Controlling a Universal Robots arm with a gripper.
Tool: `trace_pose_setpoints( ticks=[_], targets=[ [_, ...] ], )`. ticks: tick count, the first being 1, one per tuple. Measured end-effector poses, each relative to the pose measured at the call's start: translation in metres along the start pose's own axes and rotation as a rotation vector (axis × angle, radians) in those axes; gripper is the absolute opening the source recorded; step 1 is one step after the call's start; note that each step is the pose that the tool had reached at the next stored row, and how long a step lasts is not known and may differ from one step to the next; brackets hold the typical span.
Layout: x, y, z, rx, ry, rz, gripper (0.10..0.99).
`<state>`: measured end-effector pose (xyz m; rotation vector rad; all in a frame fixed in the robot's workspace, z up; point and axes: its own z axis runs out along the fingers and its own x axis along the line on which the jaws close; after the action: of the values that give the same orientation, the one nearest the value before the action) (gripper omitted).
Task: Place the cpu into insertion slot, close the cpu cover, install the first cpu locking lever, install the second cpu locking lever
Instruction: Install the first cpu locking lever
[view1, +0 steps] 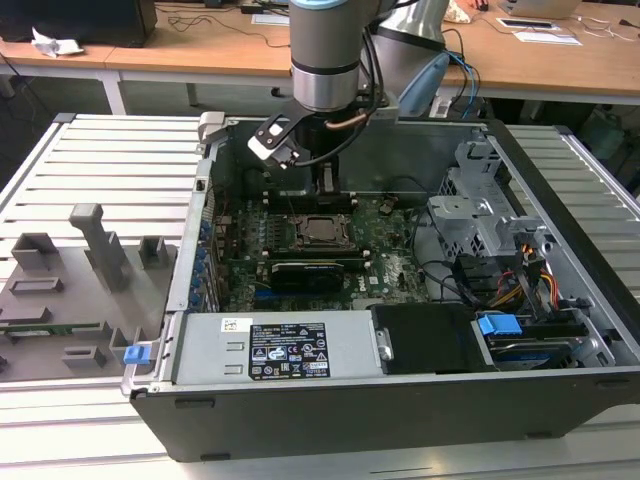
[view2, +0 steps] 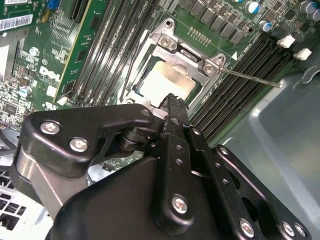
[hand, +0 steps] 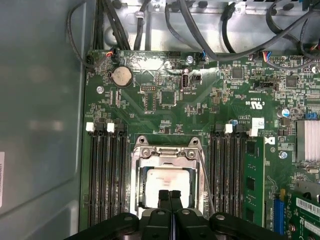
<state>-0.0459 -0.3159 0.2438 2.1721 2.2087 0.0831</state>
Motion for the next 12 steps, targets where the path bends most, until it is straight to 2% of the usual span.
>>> trace_pose_setpoints(
  ticks=[4,7,12],
  targets=[
    [0.0,-0.0034,-0.0004,0.0,-0.0001,0.0,0.106],
    [0.0,-0.0032,-0.0031,0.0,-0.0001,0.0,0.106],
    [0.0001,-0.0025,-0.0135,0.0,-0.0011,0.0,0.106]
  ],
)
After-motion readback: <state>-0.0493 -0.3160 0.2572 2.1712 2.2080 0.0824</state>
